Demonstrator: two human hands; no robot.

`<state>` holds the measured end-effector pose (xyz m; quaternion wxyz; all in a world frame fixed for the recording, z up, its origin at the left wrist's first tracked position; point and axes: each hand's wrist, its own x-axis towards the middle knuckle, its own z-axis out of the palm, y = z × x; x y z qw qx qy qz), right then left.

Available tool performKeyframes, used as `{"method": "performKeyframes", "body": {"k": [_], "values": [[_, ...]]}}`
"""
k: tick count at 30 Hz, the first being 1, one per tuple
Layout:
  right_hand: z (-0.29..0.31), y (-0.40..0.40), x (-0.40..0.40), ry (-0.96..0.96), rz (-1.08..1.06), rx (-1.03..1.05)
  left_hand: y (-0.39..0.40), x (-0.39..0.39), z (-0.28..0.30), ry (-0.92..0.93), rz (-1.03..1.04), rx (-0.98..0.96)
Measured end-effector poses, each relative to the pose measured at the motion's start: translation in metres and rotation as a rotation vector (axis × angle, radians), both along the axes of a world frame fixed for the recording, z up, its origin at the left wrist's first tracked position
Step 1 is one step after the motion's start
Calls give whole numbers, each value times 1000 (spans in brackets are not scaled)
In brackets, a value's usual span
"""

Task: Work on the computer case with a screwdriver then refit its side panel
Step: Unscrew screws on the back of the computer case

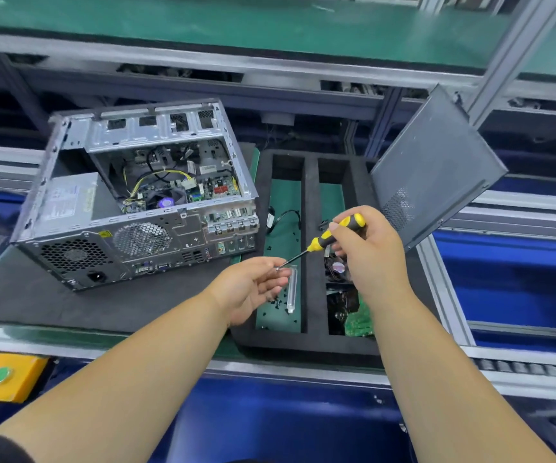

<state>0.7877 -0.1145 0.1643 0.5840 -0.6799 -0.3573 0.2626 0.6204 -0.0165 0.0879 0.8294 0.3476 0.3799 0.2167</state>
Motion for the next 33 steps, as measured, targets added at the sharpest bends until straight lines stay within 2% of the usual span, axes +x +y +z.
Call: {"method": "performKeyframes", "body": {"k": [4,17,24,33], "values": [[4,-4,-2,-93,-18,22,1,-1,4,11,-20,33],[10,-8,-5,-45,-14,89,-2,-8,11,-31,16,15],[19,-1,-13,-47,57,78,2,-22,28,-14,145,27],[29,20,-49,14,203,109,18,-78,50,-1,308,371]]}}
